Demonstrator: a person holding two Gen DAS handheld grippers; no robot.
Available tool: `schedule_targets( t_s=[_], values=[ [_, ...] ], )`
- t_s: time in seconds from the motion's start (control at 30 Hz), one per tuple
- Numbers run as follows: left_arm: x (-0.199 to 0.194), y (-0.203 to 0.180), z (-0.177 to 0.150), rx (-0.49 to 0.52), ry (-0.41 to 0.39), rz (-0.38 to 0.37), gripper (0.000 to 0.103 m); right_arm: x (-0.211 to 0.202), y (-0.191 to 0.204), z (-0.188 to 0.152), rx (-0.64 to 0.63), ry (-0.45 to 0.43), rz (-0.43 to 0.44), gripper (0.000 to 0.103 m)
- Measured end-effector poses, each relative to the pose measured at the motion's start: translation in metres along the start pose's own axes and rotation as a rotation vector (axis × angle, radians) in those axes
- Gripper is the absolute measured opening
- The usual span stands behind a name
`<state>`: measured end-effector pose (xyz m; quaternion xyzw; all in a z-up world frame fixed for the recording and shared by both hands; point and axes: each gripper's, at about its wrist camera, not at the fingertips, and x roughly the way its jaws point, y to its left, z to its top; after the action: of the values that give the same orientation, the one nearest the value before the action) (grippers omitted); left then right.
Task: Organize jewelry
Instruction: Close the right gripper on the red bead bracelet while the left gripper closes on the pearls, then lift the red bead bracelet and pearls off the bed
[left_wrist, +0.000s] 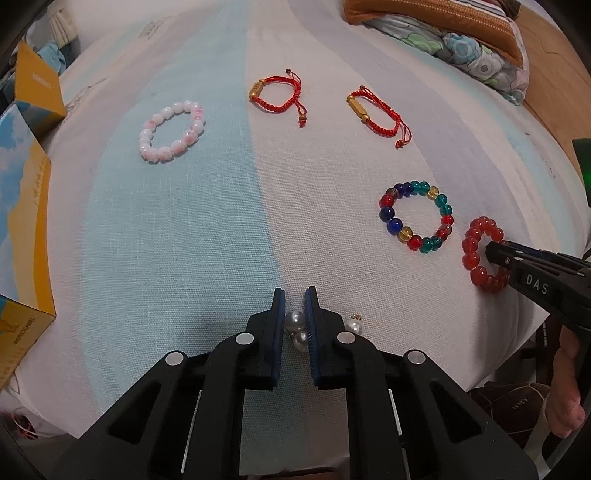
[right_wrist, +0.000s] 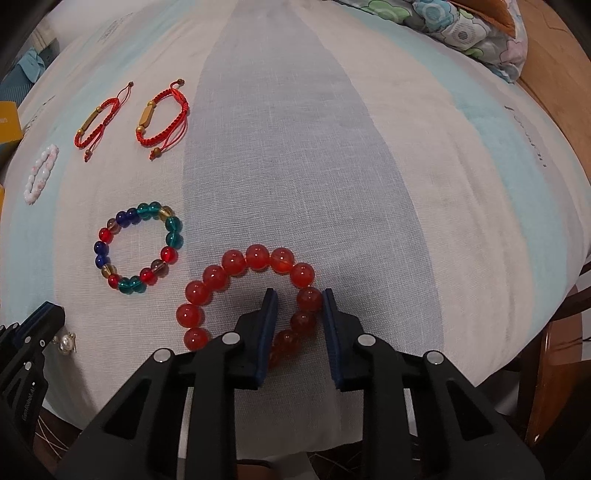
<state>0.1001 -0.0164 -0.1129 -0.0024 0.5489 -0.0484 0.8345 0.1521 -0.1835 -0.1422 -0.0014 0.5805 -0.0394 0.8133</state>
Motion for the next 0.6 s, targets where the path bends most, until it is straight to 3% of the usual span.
schedule_targets(
  t_s=[0.13, 0.27, 0.6],
  values=[
    [-0.001, 0.000, 0.000, -0.005, -0.004, 0.001, 0.011, 0.000, 0.000, 0.000, 0.002, -0.001, 0.001, 0.024],
    [-0.005, 0.002, -0.001, -0.019, -0.010, -0.010, 0.011, -0.001, -0.004, 0.000, 0.012, -0.005, 0.006, 0.015],
    [-0.012, 0.000, -0.001, -0.017, -0.023, -0.020, 0.011, -0.012, -0.011, 0.002, 0.044, -0.035, 0.037, 0.013]
  ],
)
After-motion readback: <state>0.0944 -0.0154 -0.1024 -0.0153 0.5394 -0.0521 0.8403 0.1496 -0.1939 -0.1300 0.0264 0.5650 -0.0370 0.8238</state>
